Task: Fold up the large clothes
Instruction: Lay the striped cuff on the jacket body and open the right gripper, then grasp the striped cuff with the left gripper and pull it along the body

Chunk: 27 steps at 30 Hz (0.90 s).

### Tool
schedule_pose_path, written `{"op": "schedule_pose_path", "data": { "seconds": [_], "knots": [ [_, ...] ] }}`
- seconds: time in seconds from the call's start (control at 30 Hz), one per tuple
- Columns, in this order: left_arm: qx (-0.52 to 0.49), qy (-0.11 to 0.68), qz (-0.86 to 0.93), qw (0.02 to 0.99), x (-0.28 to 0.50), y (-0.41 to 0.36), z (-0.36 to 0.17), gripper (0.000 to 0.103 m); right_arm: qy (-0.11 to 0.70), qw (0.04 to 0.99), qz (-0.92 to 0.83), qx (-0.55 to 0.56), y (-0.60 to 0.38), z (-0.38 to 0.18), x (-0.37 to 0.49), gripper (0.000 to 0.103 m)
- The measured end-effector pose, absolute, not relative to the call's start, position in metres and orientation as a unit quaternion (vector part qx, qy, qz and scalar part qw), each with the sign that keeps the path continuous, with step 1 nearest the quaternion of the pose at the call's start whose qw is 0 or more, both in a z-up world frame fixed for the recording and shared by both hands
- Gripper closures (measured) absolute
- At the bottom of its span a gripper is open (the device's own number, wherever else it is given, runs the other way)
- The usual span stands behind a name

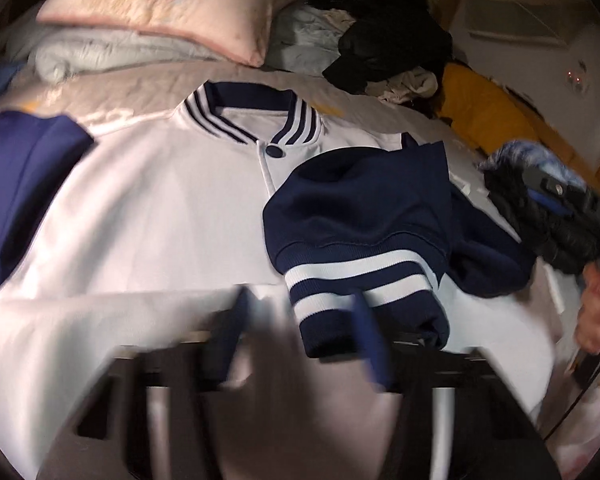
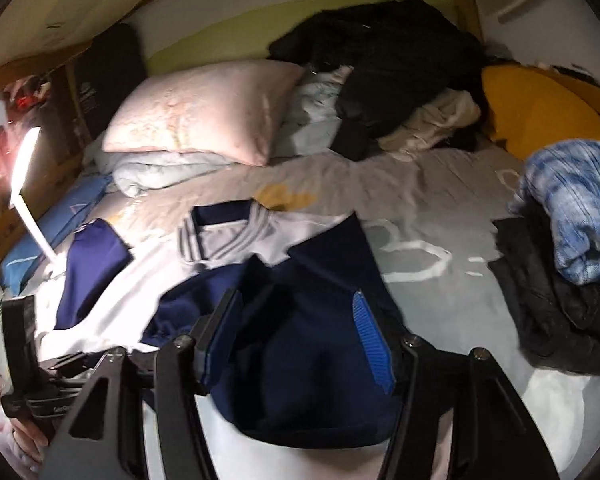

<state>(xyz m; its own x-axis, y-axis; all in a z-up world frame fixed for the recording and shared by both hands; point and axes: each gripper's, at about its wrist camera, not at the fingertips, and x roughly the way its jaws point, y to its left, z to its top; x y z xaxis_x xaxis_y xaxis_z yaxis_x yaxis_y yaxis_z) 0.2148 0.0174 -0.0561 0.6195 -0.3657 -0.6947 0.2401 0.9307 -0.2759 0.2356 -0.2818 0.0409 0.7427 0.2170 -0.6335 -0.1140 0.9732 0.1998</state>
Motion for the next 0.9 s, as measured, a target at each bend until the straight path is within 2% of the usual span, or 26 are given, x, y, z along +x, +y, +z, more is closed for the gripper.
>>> {"op": "schedule_pose_path", "data": {
  "seconds": [0.07, 0.27, 0.4, 0.47, 0.63, 0.8, 0.9],
  "knots": [
    [-0.058, 0.393, -0.159, 0.904, 0.213, 0.013, -0.054, 0.097, 0.371, 0.925, 0.036, 0.07, -0.287, 0.033, 0.244, 0.047],
    [0.097, 0.304, 0.036, 0.947, 0.202, 0.013, -0.025, 0.098, 0.401, 0.91, 0.013, 0.102, -0.309, 0.024, 0.246, 0.047],
    [0.136, 0.294, 0.092, 0.942, 0.224, 0.037, -0.005, 0.098, 0.386, 0.92, -0.001, 0.062, -0.302, 0.022, 0.249, 0.046],
    [0.149, 0.287, 0.137, 0.936, 0.241, 0.055, 0.004, 0.098, 0.388, 0.921, 0.006, 0.041, -0.294, 0.018, 0.253, 0.046],
    [0.158, 0.274, 0.224, 0.922, 0.271, 0.105, 0.002, 0.098, 0.424, 0.902, 0.037, 0.074, -0.293, 0.003, 0.261, 0.046],
    [0.138, 0.286, 0.248, 0.915, 0.281, 0.134, -0.003, 0.098, 0.405, 0.913, 0.04, 0.019, -0.278, 0.008, 0.27, 0.046],
    [0.141, 0.288, 0.25, 0.914, 0.283, 0.133, -0.005, 0.098, 0.426, 0.894, 0.13, -0.035, -0.259, 0.01, 0.293, 0.048]
  ]
}}
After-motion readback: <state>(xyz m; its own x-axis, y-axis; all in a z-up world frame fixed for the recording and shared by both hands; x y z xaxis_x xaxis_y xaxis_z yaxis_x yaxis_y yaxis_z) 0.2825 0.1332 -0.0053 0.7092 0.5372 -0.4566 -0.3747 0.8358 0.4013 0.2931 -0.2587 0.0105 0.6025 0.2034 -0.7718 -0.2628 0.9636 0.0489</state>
